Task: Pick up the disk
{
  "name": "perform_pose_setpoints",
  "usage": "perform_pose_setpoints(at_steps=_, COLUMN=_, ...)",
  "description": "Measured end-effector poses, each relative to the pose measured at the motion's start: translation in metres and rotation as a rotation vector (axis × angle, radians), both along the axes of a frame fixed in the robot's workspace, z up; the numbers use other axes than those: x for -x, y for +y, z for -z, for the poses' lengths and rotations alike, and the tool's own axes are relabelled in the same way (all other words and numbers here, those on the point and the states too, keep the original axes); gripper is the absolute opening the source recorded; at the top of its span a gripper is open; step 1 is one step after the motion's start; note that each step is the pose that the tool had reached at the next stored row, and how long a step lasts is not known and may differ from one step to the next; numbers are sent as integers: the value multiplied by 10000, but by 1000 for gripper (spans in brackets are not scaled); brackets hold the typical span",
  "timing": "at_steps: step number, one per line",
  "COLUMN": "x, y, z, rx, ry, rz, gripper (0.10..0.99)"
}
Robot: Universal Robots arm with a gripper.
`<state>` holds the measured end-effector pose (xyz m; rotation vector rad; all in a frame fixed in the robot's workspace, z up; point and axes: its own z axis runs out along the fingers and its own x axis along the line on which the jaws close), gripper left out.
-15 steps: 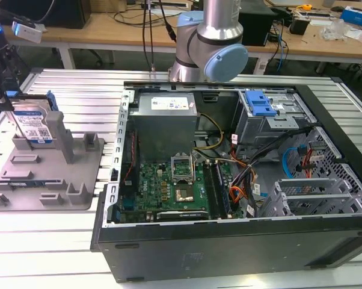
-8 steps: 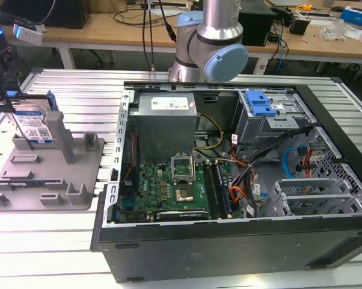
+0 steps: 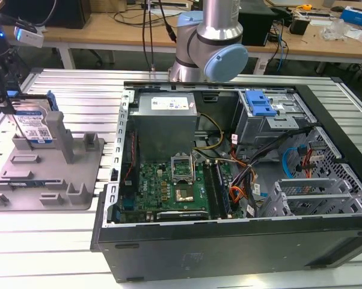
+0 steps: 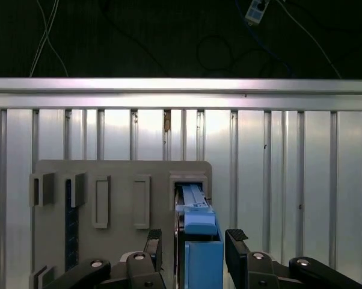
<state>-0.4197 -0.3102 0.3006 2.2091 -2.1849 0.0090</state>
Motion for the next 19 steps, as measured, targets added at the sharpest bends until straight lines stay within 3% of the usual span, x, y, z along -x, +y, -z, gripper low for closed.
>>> perform_pose_setpoints(at_steps=5, x=0, y=0, z=0, rx=0, ry=0, rz=0, gripper=541)
perform_pose_setpoints(at_steps=6, x=0, y=0, z=0, rx=0, ry=0, rz=0, gripper=525)
perform_pose_setpoints(at_steps=7, x=0, y=0, z=0, rx=0, ry=0, rz=1, gripper=455)
perform_pose_setpoints(at_steps=19, x=-1, y=-1, z=2, rx=2, ry=1, rz=1, gripper=455)
